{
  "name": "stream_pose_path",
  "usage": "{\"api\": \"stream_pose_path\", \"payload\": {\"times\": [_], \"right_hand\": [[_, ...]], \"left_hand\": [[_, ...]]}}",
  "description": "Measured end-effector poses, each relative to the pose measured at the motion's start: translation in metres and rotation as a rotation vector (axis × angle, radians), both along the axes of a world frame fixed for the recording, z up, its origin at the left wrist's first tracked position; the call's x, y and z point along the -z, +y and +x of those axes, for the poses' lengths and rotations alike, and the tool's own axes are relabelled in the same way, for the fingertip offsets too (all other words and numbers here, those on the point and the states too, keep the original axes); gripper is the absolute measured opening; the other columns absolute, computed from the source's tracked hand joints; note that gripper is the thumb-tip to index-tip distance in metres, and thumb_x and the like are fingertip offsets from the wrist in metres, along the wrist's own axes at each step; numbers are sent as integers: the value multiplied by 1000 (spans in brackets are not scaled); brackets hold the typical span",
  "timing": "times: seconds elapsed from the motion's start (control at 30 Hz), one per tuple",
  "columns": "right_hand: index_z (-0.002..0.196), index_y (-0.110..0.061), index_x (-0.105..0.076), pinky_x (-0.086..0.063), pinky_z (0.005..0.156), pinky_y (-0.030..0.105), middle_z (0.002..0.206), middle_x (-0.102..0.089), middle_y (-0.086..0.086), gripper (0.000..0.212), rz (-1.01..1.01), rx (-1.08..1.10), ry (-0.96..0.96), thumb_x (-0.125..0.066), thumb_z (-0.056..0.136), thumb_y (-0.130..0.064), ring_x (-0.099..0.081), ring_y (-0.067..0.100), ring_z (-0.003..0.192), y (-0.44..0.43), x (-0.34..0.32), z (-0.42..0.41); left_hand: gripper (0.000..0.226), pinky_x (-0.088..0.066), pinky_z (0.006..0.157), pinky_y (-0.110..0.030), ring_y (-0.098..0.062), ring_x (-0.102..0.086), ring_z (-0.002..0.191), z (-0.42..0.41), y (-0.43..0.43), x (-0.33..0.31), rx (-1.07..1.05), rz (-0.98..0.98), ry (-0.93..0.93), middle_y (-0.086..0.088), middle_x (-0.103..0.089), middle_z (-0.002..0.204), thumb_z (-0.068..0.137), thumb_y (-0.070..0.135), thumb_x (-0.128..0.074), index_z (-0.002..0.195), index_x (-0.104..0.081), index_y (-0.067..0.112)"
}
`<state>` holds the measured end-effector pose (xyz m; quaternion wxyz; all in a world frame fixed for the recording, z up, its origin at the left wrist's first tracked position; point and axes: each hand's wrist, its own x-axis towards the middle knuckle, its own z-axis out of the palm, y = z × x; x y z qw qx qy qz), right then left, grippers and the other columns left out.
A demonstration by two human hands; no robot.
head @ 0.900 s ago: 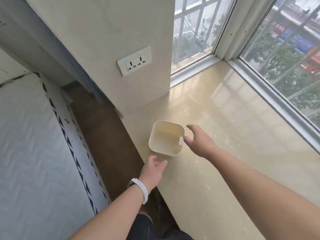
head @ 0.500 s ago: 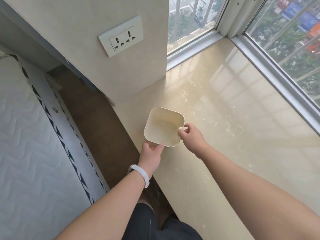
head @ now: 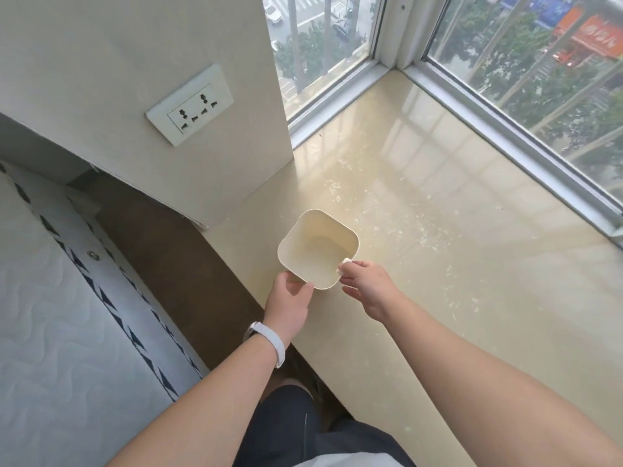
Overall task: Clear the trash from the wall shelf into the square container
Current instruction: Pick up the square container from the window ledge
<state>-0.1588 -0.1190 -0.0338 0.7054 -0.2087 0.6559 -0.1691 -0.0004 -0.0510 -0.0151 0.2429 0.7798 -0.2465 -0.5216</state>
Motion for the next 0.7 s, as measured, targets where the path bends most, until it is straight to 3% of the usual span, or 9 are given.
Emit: {"api": "stream_pose_path", "payload": {"times": [0.1, 0.27, 0.47, 0.6, 0.7], "right_hand": [[97, -13, -67, -53, 86, 32, 94, -65, 3, 7, -32, 47, 23, -68, 91, -15, -60, 16, 86, 4, -11, -5], [94, -12, -68, -51, 84, 32, 86, -62, 0, 6, -100, 108, 50, -66, 92, -18, -57, 16, 82, 11, -42, -18], [90, -12, -70, -48, 78, 32, 82, -58, 2, 7, -200, 182, 92, -67, 91, -18, -52, 19, 78, 28, -92, -28], [90, -11, -69, -45, 71, 29, 70, -58, -3, 11, -230, 309, 82, -68, 94, -21, -51, 15, 67, 40, -121, -29], [86, -11, -68, -44, 68, 27, 62, -55, -7, 13, -270, 385, 70, -66, 96, -20, -48, 12, 59, 52, -143, -28]], "left_hand": [[49, -48, 89, -32, -11, -57, 109, 8, 1, -8, 99, -30, -67, 9, -56, 118, 87, 39, -67, 130, -45, 26], [70, -43, 94, -28, -4, -50, 118, 26, -3, -34, 276, -155, -106, 15, -50, 128, 79, 48, -73, 137, -39, 29], [70, -40, 101, -25, 3, -44, 123, 37, -18, -73, 627, -331, -124, 23, -49, 129, 75, 48, -74, 134, -38, 39], [73, -33, 86, 1, 19, -43, 114, 37, -30, -102, 739, -417, -56, 40, -45, 120, 72, 43, -81, 122, -30, 61], [81, -31, 86, 4, 18, -43, 117, 39, -38, -114, 794, -499, -4, 42, -43, 124, 70, 40, -84, 126, -29, 59]]}}
